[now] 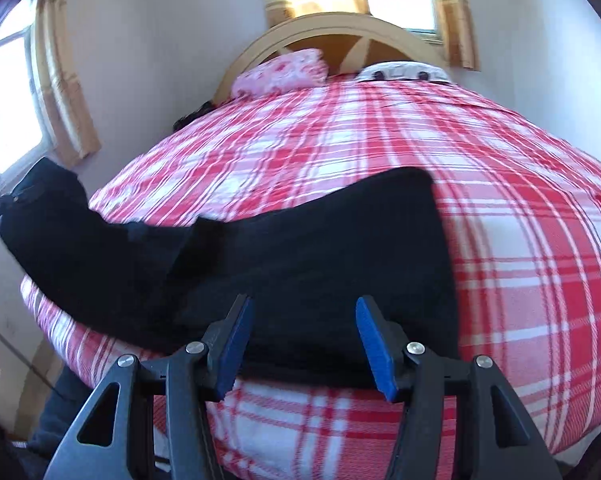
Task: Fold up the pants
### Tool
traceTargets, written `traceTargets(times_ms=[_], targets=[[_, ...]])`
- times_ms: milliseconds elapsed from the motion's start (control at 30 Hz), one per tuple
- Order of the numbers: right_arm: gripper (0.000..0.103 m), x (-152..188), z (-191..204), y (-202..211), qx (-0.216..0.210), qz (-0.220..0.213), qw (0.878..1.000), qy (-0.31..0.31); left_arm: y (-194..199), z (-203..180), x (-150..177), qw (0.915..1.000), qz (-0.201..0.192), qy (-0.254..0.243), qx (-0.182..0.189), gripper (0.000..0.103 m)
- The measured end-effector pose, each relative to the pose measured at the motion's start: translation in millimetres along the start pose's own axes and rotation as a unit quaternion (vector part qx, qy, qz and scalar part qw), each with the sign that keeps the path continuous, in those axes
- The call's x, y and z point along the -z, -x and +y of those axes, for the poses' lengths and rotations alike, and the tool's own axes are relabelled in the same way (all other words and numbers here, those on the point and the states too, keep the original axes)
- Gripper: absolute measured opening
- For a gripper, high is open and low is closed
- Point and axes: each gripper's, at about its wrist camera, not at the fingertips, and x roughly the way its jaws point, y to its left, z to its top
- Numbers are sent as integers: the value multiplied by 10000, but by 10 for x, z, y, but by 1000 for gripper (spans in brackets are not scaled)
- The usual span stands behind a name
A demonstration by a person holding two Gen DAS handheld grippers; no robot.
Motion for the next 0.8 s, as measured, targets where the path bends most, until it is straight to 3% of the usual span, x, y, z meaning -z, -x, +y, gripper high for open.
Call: traceTargets(times_ms=[267,800], targets=[[55,-83,-463,162,306,-488,9949,-826,-385,-834,-159,9963,229,-658,513,24],[56,18,-1007,320,632,-1012,9741,-1919,-1295,-1928,72,9835,903,-1192,1017,24]])
